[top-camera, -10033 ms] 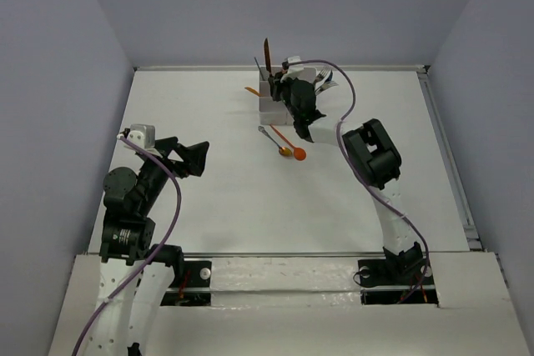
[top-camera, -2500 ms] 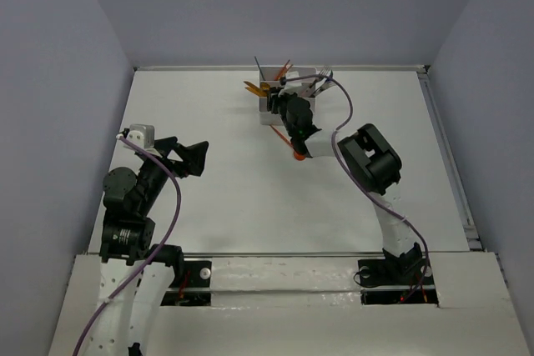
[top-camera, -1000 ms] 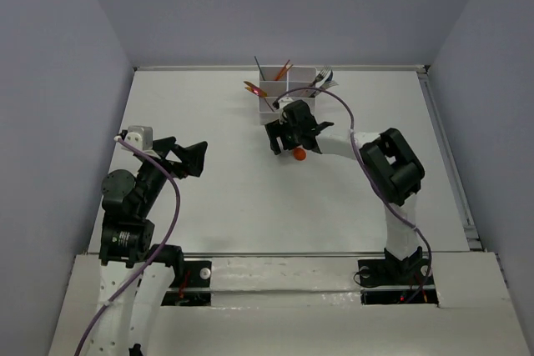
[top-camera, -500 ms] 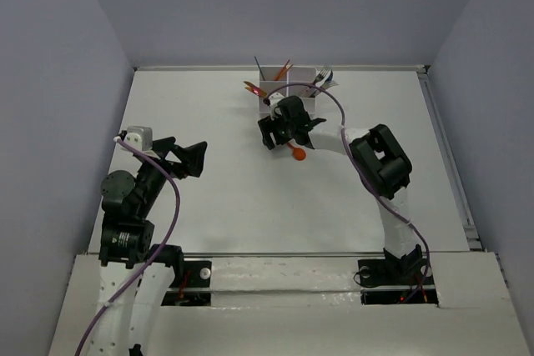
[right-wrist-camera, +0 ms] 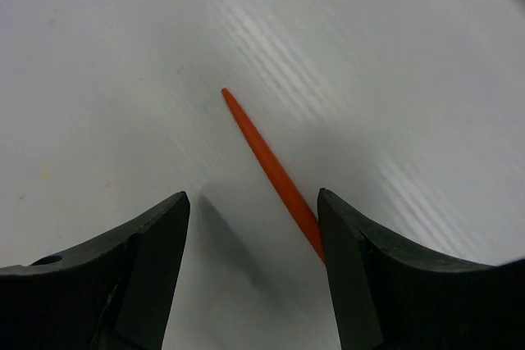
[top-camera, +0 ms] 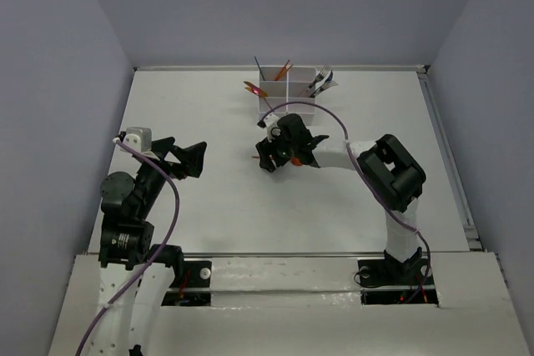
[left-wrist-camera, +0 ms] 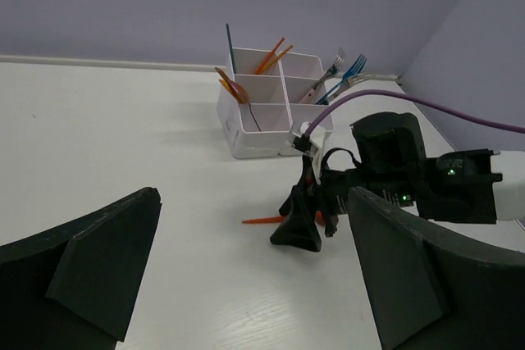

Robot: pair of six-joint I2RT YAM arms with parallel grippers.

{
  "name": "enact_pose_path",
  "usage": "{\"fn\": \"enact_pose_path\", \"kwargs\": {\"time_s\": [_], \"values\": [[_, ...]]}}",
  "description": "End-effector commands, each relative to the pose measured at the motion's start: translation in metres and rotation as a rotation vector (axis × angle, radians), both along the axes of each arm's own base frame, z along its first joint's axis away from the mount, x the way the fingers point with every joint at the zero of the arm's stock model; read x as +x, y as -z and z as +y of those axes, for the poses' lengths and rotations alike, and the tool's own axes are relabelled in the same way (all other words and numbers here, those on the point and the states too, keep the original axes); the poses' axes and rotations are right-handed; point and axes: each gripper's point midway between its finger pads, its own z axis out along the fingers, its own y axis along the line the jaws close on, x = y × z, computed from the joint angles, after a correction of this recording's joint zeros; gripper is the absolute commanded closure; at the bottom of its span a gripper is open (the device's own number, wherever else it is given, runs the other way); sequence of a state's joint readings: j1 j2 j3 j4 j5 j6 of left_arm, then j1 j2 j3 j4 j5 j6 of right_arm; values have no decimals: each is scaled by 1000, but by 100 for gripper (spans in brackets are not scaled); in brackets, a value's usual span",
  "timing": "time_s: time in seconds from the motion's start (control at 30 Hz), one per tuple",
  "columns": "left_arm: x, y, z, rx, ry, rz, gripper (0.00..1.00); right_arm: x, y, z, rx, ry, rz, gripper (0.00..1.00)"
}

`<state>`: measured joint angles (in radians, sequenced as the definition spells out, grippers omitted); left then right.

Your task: Sort the eating utensils into containers

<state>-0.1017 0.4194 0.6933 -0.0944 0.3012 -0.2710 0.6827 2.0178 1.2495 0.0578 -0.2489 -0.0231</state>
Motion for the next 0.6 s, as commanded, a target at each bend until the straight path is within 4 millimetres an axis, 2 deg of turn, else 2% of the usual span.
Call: {"fn": "enact_pose_path", "kwargs": {"time_s": [0.0,0.1,0.13,0.2,0.27,0.4,0.5,0.57], "values": [[-1,-12,4,-3,-21,-58,1,-58,-3,7,10,-124,74,31],[-1,-13,5,-5,-26,-60,1,-83,-3,11,-8,-168,80,32],[-2,-13,5,-5,-26,-62,1,-93,1,6,-37,-174,101,31],[-2,-12,4,-6,-22,-57,1,-100,-6,2,-54,-164,76,31],[-2,-12,5,-6,-22,-60,1,-99,-16,-2,-43,-138,52,29],[-3,-13,4,-8,-22,-62,1,-87,-62,-18,33,14,-65,12],[-3,-12,4,-8,-21,-61,1,-83,-81,-37,65,169,-74,10],[-4,-12,5,-8,-22,-61,1,-83,-84,-51,84,261,-75,12]]}}
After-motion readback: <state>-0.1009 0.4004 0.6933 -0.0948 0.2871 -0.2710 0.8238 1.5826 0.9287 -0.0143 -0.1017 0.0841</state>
